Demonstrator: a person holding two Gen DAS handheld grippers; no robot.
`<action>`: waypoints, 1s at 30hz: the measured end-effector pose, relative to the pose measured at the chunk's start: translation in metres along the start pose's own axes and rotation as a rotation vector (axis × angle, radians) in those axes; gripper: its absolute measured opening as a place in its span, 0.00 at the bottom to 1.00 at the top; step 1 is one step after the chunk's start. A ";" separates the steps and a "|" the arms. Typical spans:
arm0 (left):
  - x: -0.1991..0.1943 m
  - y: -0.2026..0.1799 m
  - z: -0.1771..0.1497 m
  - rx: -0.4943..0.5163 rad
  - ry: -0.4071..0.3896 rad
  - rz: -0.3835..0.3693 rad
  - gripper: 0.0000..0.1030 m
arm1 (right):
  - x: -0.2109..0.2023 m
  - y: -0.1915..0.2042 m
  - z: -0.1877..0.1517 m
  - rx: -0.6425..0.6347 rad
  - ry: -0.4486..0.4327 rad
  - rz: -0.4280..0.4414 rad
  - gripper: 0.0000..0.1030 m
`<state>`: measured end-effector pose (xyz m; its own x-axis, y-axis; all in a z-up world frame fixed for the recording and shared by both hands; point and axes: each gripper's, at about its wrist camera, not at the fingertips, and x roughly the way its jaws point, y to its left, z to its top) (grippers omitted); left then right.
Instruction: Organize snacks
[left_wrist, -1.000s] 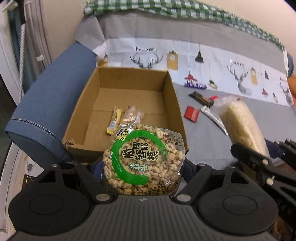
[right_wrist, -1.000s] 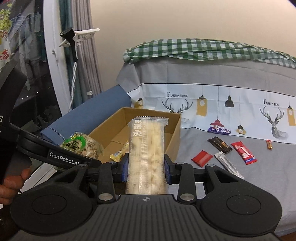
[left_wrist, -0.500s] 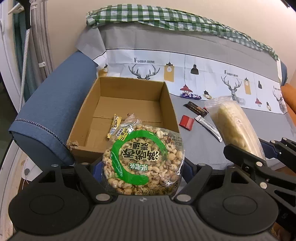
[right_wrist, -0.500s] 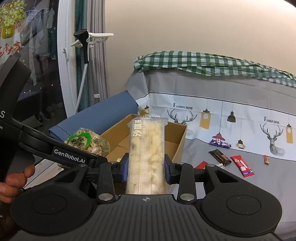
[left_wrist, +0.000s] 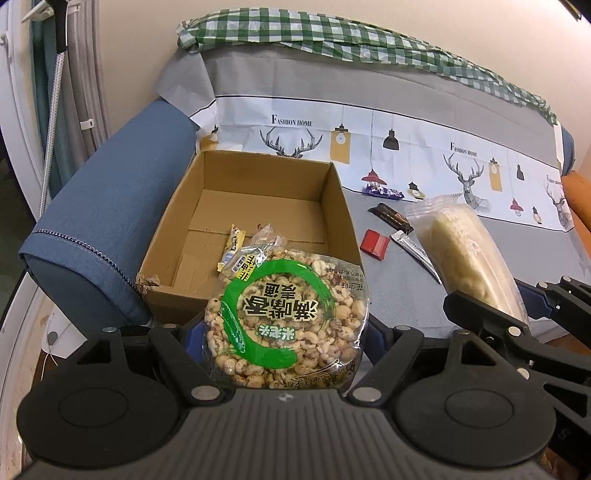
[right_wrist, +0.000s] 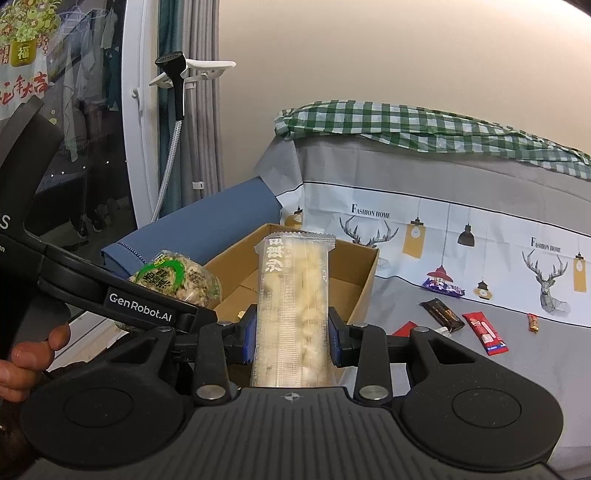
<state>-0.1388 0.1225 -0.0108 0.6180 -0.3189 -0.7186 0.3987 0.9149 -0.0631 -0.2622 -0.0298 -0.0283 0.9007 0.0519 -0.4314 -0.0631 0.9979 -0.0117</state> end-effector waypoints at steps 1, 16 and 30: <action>0.000 0.000 0.000 -0.001 0.002 0.001 0.81 | 0.001 0.000 0.000 0.000 0.002 0.002 0.37; 0.016 0.001 0.005 -0.026 0.028 0.022 0.81 | 0.017 -0.002 -0.004 0.009 0.048 0.014 0.37; 0.043 0.020 0.024 -0.048 0.042 0.074 0.81 | 0.049 -0.005 -0.002 -0.002 0.095 0.006 0.37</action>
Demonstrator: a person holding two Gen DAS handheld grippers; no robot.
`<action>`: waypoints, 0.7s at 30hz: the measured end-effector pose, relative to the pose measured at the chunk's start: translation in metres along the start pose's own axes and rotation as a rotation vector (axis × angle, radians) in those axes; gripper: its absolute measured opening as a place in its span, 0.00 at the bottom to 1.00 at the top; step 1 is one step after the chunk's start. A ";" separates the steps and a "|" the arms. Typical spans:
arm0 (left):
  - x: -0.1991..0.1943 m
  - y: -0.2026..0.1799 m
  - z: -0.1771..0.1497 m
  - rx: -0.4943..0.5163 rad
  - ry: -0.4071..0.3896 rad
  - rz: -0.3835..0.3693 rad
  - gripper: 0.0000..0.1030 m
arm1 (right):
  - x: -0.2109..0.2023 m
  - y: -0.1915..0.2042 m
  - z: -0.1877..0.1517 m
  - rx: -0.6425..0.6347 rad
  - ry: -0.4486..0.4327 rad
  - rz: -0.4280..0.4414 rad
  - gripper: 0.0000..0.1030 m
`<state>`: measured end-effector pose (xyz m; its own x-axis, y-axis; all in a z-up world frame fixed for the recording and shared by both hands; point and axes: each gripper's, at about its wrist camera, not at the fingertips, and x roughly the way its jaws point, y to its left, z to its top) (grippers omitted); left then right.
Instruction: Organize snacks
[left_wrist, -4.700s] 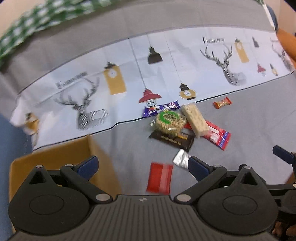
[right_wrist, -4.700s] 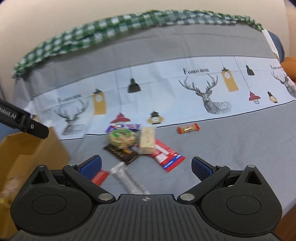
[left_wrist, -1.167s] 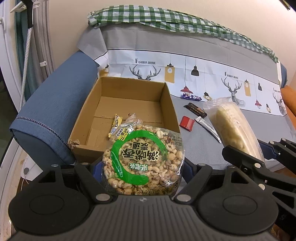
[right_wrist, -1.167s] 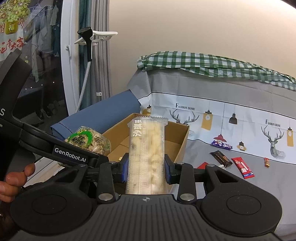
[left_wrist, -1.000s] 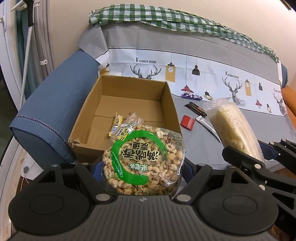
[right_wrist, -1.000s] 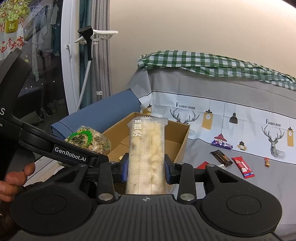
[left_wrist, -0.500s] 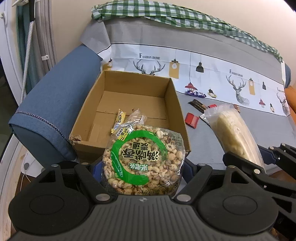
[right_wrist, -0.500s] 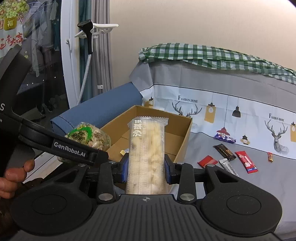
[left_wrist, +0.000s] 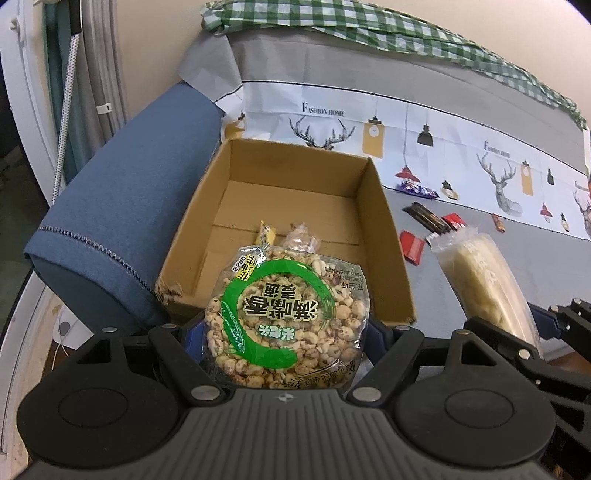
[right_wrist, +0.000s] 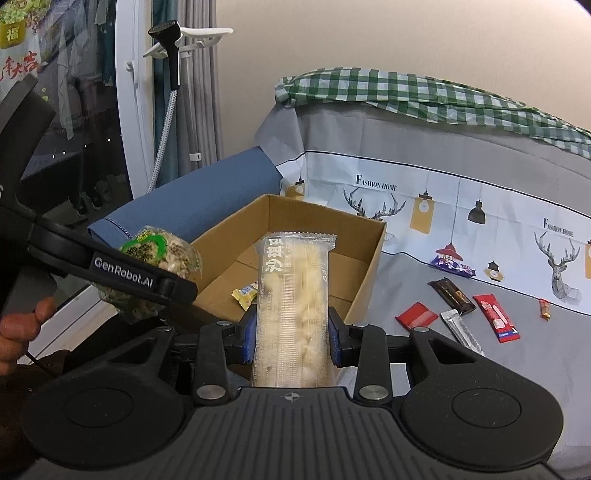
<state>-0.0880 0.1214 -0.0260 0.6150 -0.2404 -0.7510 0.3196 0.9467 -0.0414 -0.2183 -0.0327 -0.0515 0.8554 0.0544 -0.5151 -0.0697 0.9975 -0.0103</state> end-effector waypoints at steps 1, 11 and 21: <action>0.002 0.002 0.004 -0.004 0.000 0.001 0.81 | 0.003 -0.001 0.002 0.001 0.001 -0.001 0.37; 0.028 0.015 0.039 -0.029 0.014 0.021 0.81 | 0.038 -0.008 0.021 0.020 0.012 0.019 0.37; 0.065 0.020 0.069 -0.023 0.045 0.032 0.81 | 0.085 -0.023 0.035 0.046 0.047 0.018 0.37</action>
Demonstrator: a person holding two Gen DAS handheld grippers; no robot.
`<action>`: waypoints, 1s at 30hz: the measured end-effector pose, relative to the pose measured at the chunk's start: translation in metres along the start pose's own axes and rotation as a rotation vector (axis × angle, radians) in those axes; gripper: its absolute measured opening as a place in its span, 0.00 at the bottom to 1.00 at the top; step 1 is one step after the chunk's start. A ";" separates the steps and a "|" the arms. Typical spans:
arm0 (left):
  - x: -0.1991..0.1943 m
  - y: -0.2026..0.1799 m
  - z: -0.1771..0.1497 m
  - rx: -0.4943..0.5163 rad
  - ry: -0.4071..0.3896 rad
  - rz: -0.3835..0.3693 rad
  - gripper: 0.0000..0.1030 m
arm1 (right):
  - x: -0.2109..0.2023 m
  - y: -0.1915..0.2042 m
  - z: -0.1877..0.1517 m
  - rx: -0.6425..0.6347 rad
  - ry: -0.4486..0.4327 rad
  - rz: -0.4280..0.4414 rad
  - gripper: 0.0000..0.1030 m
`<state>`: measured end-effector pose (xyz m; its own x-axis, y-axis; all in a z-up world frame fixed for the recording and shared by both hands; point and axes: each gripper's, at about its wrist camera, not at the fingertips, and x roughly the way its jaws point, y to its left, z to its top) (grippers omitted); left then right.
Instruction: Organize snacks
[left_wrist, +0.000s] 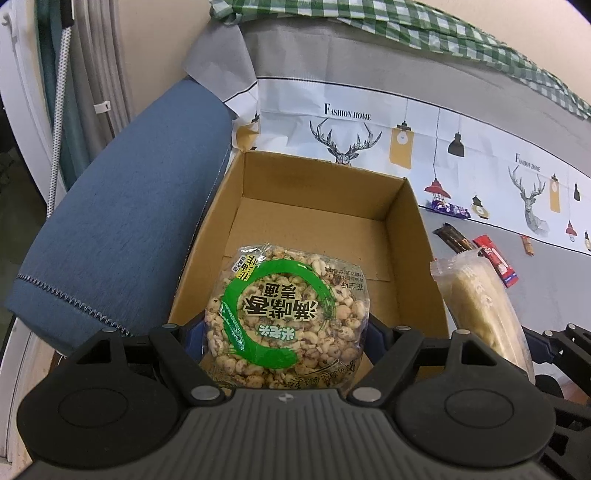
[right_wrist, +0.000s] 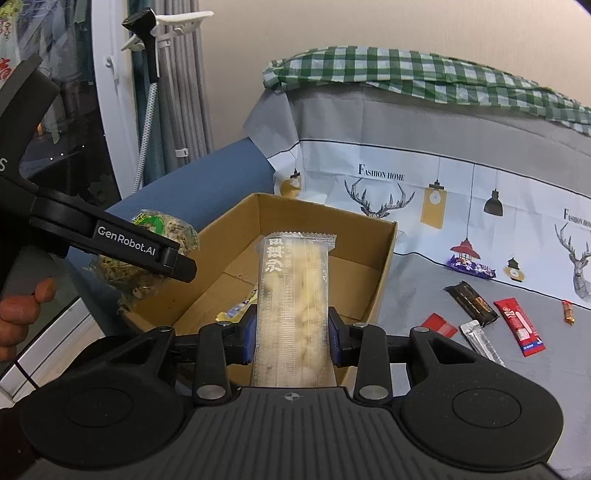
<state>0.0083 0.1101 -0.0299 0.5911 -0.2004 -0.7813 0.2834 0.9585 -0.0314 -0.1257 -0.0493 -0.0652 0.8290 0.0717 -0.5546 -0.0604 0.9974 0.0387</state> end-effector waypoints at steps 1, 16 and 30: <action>0.004 0.000 0.003 0.003 0.004 0.002 0.81 | 0.005 -0.001 0.002 0.002 0.003 0.002 0.37; 0.073 0.002 0.029 0.010 0.087 0.033 0.81 | 0.075 -0.015 0.012 0.034 0.077 0.015 0.37; 0.116 0.009 0.028 0.018 0.146 0.062 0.81 | 0.119 -0.020 0.009 0.037 0.128 0.016 0.37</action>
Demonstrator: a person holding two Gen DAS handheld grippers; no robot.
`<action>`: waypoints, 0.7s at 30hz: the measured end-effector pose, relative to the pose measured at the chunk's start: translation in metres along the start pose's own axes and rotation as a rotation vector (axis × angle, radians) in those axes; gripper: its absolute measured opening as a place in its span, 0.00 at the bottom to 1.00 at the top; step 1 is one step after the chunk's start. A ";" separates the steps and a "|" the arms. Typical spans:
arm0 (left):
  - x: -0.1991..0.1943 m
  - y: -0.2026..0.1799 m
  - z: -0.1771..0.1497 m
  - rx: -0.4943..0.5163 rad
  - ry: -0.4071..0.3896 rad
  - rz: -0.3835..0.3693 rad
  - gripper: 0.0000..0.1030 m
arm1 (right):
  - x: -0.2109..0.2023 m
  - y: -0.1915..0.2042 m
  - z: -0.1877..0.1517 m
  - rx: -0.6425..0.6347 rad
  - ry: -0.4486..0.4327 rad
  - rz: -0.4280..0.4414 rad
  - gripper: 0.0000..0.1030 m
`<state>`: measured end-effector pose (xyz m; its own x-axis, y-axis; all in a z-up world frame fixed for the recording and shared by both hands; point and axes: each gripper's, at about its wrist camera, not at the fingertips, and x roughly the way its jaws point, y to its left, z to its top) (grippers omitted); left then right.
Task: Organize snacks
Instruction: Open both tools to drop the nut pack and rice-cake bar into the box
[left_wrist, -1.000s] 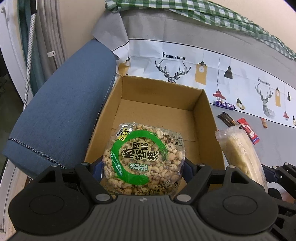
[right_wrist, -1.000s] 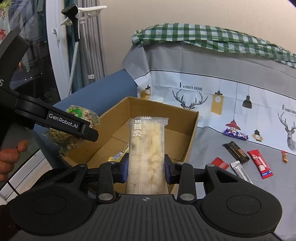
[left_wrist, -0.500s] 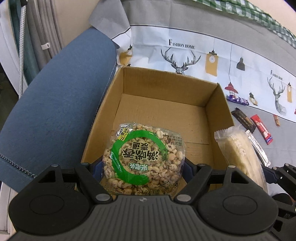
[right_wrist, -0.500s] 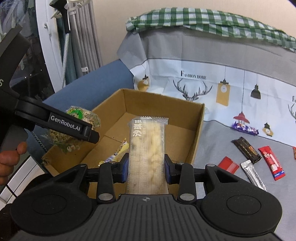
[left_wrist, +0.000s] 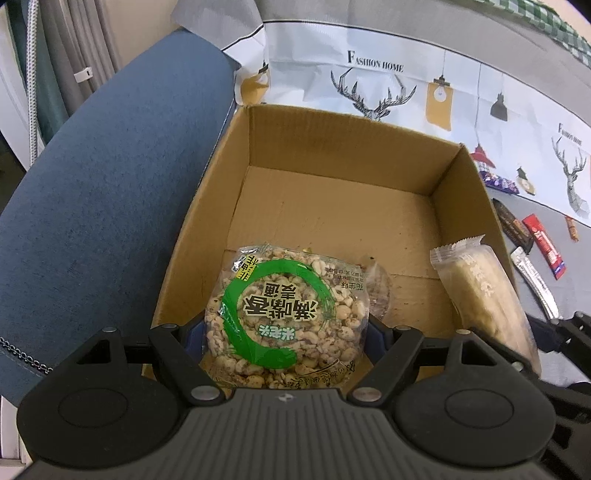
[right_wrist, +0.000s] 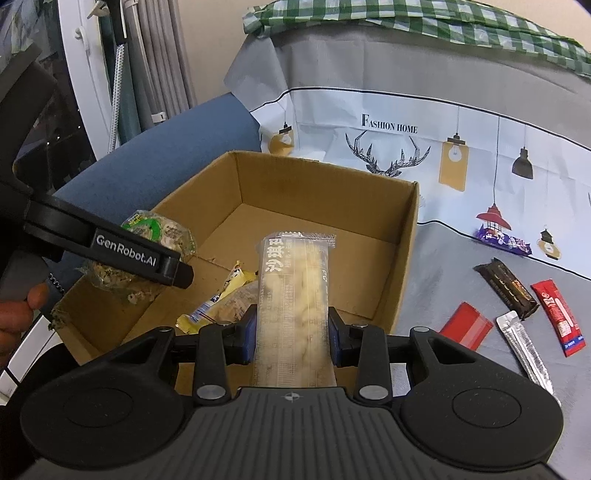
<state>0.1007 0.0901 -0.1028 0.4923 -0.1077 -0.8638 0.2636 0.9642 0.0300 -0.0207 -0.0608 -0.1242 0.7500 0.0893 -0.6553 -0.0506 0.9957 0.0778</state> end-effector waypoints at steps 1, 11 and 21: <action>0.001 0.000 0.000 -0.001 -0.002 0.010 0.84 | 0.002 -0.001 0.001 0.001 0.000 0.000 0.37; -0.019 -0.004 -0.006 0.076 -0.042 0.034 1.00 | -0.013 -0.002 0.013 0.020 -0.053 0.014 0.85; -0.068 0.003 -0.087 0.064 0.031 0.025 1.00 | -0.069 0.027 -0.027 -0.012 0.063 0.057 0.94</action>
<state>-0.0038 0.1209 -0.0880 0.4741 -0.0754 -0.8773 0.3044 0.9489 0.0830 -0.0916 -0.0394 -0.0974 0.7027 0.1471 -0.6961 -0.1002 0.9891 0.1078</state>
